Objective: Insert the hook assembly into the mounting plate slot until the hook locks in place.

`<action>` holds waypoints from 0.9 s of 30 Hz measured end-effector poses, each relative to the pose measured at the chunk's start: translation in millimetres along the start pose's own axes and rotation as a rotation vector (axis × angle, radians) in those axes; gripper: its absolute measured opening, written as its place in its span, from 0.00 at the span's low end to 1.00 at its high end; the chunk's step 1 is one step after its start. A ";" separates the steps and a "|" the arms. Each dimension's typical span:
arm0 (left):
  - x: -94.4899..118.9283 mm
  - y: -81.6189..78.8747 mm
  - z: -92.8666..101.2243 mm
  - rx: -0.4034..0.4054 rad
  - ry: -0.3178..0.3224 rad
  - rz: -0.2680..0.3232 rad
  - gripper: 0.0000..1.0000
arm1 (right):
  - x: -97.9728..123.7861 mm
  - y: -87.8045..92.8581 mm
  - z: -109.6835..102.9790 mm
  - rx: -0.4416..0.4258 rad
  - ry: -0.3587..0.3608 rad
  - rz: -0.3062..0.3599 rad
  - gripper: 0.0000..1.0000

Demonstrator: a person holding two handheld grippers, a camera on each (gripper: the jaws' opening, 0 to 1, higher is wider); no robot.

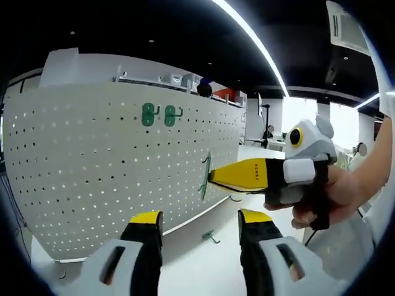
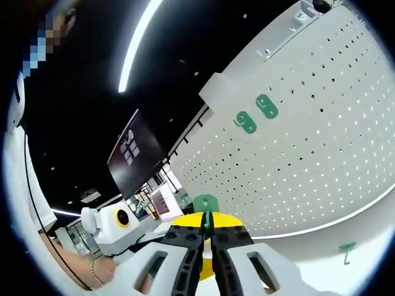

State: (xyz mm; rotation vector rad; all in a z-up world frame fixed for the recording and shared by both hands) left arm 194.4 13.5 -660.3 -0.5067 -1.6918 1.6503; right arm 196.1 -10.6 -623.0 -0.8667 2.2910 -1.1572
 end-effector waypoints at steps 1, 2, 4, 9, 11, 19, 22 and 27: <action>-0.4 0.5 0.3 -0.001 0.001 -0.003 0.59 | 0.1 0.3 0.1 -0.001 0.000 -0.001 0.00; -0.7 0.7 0.5 -0.001 0.003 -0.004 0.62 | 0.1 0.5 0.3 -0.003 0.000 -0.001 0.00; -1.1 1.2 0.8 -0.005 0.001 -0.006 0.70 | 0.3 0.7 0.8 -0.011 0.002 -0.001 0.00; -3.2 1.2 3.7 -0.005 0.006 0.007 0.90 | 0.1 2.6 0.8 -0.015 0.003 -0.009 0.00; -3.6 2.2 4.2 -0.014 0.005 0.002 0.92 | 0.1 2.6 1.4 -0.015 0.004 -0.008 0.00; -3.8 5.4 4.1 -0.014 0.005 -0.012 0.90 | 0.2 2.5 1.4 -0.010 0.007 -0.011 0.00; -3.8 6.1 3.8 -0.014 0.003 -0.016 0.90 | 0.2 -3.5 1.9 0.109 0.045 -0.016 0.00; -3.9 7.7 3.6 -0.017 0.003 -0.023 0.89 | -1.3 -8.8 4.3 0.365 0.137 -0.077 0.00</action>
Point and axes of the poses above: the point that each gripper's makers call its tool centre point, and the gripper's own axes: x roughly backward along the fingers, z roughly to its right, y roughly out of its underside, the point moved 1 cm from there along x, roughly backward along the fingers, and after that the axes turned 1 degree about x, right-handed, at the moved point
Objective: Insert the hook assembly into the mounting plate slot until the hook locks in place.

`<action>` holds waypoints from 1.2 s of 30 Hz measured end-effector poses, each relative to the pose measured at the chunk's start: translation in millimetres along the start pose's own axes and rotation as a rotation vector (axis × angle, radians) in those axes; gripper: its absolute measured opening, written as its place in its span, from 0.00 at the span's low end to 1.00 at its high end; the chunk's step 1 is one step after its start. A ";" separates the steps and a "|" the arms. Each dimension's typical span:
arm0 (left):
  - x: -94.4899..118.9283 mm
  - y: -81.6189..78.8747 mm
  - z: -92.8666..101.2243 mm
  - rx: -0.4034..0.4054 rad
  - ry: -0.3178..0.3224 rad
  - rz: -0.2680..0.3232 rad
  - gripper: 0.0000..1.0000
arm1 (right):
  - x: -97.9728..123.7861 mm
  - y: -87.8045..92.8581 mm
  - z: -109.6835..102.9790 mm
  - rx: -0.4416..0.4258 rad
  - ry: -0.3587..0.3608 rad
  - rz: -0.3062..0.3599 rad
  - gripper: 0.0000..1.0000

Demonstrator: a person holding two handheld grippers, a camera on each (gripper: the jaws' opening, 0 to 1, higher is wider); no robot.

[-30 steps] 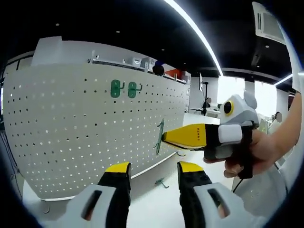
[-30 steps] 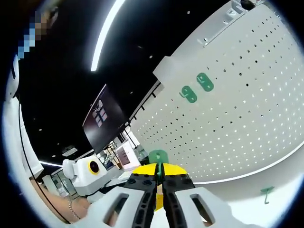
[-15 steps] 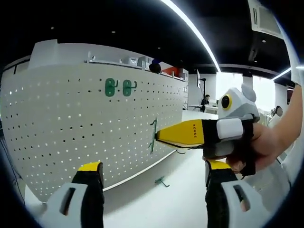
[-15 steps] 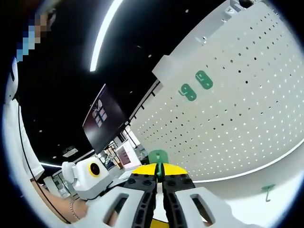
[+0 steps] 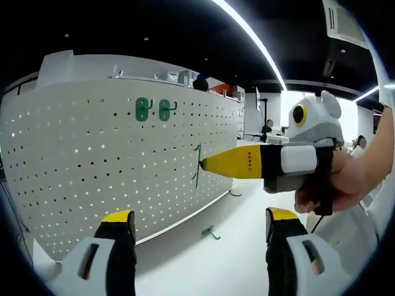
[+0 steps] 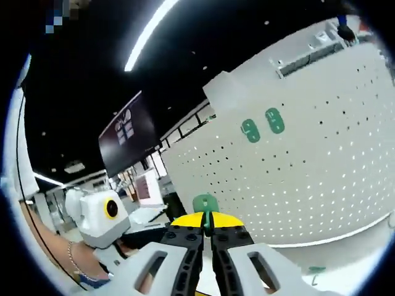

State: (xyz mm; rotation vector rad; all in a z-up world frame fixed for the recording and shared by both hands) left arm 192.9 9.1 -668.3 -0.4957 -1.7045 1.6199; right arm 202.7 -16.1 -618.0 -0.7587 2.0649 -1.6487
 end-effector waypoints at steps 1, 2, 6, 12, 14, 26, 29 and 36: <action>-0.2 0.4 -0.2 0.000 -0.001 -0.002 0.89 | 0.8 -1.6 2.9 0.040 0.027 -0.004 0.00; -0.2 0.8 -0.3 0.001 -0.001 -0.003 0.89 | 0.8 -3.2 2.3 0.066 0.034 -0.011 0.00; -0.3 1.4 -0.9 0.007 -0.001 -0.005 0.89 | -0.4 -2.6 5.1 0.138 0.073 -0.044 0.00; -0.8 1.8 -1.2 0.003 0.000 -0.008 0.88 | -2.0 0.7 10.0 0.145 0.094 -0.082 0.00; -0.9 2.0 -1.5 0.005 0.001 -0.009 0.88 | -2.2 -0.3 11.4 0.133 0.094 -0.080 0.00; 2.6 5.3 -4.4 0.005 -0.007 -0.014 0.87 | -2.1 -8.2 32.4 0.122 0.136 -0.075 0.00; 4.2 7.1 -5.8 0.007 -0.014 -0.017 0.88 | -2.8 -14.1 42.1 0.123 0.157 -0.066 0.00; 6.0 8.6 -7.3 0.009 -0.019 -0.017 0.87 | -6.1 -26.1 58.3 0.124 0.194 -0.046 0.00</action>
Point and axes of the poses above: the point that each gripper's makers call its tool centre point, and the gripper's own axes: x roughly backward along the fingers, z roughly to its right, y roughly out of its underside, the point moved 1 cm from there along x, roughly backward along the fingers, and after that the axes turned 1 degree about x, right-handed, at the moved point
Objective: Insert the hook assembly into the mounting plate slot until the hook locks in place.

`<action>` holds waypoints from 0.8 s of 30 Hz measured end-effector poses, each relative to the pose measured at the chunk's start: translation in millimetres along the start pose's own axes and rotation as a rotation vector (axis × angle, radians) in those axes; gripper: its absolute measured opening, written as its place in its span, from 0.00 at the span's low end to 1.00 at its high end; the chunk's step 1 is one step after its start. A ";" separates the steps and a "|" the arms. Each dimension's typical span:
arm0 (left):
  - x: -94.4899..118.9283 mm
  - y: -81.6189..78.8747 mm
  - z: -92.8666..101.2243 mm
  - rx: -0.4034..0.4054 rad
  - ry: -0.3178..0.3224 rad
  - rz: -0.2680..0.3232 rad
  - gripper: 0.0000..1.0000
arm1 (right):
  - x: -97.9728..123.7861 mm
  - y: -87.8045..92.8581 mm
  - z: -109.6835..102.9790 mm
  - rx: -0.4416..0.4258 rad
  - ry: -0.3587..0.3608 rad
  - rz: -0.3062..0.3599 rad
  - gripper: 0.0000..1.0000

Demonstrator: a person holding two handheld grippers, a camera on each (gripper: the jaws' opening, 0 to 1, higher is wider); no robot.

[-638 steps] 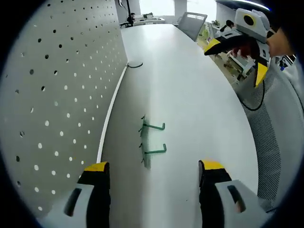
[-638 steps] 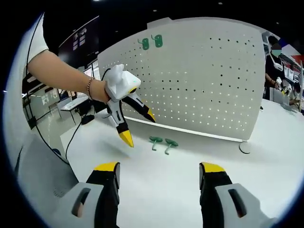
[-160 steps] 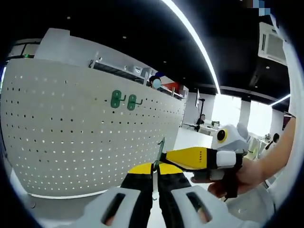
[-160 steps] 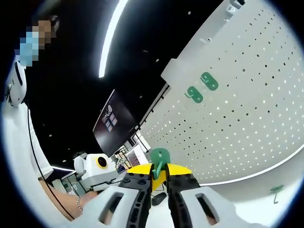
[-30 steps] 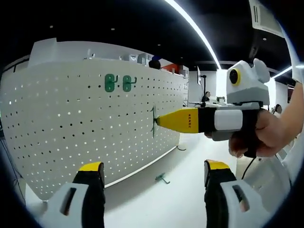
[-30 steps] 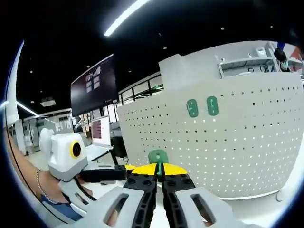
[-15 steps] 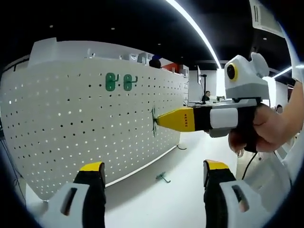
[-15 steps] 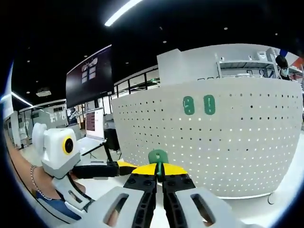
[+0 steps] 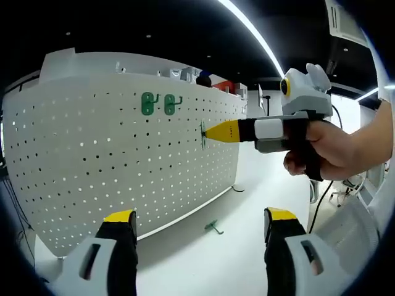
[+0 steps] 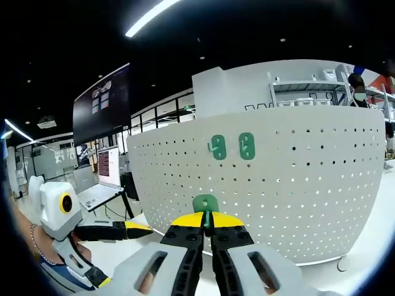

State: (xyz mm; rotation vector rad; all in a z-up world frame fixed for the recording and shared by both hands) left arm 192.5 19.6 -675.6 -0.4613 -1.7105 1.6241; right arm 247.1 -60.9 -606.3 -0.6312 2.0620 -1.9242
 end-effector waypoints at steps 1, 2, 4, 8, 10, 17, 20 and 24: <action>0.6 0.1 -0.5 0.002 -0.002 0.001 0.87 | -0.8 -2.2 2.6 -0.001 0.007 0.005 0.00; 1.1 0.4 -0.9 0.002 -0.004 0.001 0.87 | -1.4 -3.6 4.5 -0.003 0.011 0.008 0.00; 1.9 1.2 -1.5 0.003 -0.003 0.001 0.87 | -3.0 -6.9 9.5 -0.004 0.022 0.016 0.00; 3.3 2.3 -1.2 0.005 -0.001 0.000 0.87 | -5.8 -13.3 20.1 -0.005 0.048 0.030 0.00; 4.0 2.7 -0.9 0.007 -0.001 0.002 0.86 | -7.4 -16.4 23.1 -0.008 0.054 0.037 0.00; 6.7 4.2 -2.6 0.009 -0.010 0.000 0.86 | -13.4 -27.2 34.6 0.005 0.082 0.060 0.00; 8.2 4.9 -4.6 0.013 -0.015 0.000 0.85 | -15.2 -30.1 40.1 0.009 0.095 0.066 0.00; 10.2 5.6 -6.6 0.017 -0.023 0.001 0.85 | -17.0 -34.2 47.7 0.004 0.111 0.075 0.00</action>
Point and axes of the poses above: the point that each gripper's makers call its tool centre point, and the gripper's own axes: x roughly backward along the fingers, z roughly to its right, y roughly out of its underside, the point moved 1 cm from there along x, roughly backward along the fingers, and after that the axes turned 1 degree about x, right-handed, at the moved point
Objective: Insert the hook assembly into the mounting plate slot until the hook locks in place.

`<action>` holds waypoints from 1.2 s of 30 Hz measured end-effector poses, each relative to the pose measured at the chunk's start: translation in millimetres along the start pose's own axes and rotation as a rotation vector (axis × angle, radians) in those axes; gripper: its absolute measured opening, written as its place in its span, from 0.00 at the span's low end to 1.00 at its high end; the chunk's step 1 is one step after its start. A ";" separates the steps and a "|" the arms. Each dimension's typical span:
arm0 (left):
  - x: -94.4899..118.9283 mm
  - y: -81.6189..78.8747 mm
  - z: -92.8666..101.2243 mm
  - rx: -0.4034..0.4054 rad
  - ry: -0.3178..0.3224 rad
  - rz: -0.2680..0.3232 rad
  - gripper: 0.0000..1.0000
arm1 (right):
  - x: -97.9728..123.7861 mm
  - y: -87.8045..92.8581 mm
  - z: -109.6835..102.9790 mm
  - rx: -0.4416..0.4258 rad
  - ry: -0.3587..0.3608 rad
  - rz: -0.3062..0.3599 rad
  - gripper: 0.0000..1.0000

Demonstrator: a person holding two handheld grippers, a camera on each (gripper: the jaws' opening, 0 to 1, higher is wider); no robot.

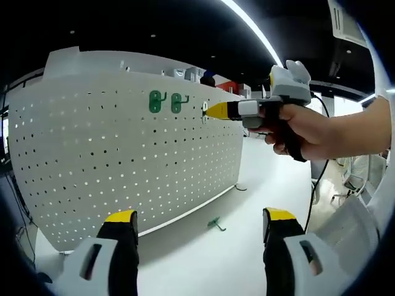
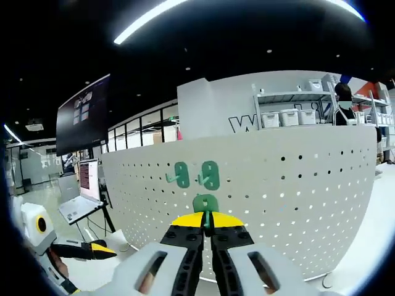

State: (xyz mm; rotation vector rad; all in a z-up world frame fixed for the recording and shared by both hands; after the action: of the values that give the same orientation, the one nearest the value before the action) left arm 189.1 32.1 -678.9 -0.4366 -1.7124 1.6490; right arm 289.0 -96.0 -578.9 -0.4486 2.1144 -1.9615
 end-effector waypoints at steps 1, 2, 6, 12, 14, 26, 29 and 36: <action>0.4 0.1 -0.3 0.001 -0.001 0.000 0.85 | -0.5 -1.0 1.4 0.001 0.003 0.003 0.00; 0.9 0.4 -0.8 0.003 -0.003 0.000 0.85 | -1.0 -1.5 2.4 0.001 0.005 0.005 0.00; 3.4 1.1 -1.8 0.009 -0.010 0.004 0.85 | -3.2 -3.8 7.9 0.004 0.020 0.014 0.00; 6.8 3.3 -3.9 0.014 -0.020 0.002 0.85 | -8.0 -9.1 12.4 0.012 0.034 0.031 0.00; 7.6 3.6 -4.8 0.013 -0.022 0.002 0.85 | -9.8 -11.8 14.2 0.012 0.038 0.037 0.00; 15.0 4.7 -10.7 0.021 -0.045 0.009 0.85 | -17.7 -22.6 28.7 0.021 0.076 0.069 0.00; 16.9 5.6 -12.5 0.022 -0.051 0.008 0.85 | -19.5 -25.4 30.2 0.041 0.081 0.080 0.00; 21.0 8.4 -16.6 0.031 -0.063 0.004 0.84 | -25.4 -28.7 39.8 0.017 0.102 0.093 0.00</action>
State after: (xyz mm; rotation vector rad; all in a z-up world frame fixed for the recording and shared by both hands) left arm 184.0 59.4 -682.8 -0.3769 -1.7300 1.7068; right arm 329.1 -125.3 -554.8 -0.2466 2.1360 -1.9879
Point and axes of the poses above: the point that each gripper's makers call its tool centre point, and the gripper's own axes: x roughly backward along the fingers, z roughly to its right, y roughly out of its underside, the point moved 1 cm from there along x, roughly backward along the fingers, and after that the axes turned 1 degree about x, right-handed, at the moved point
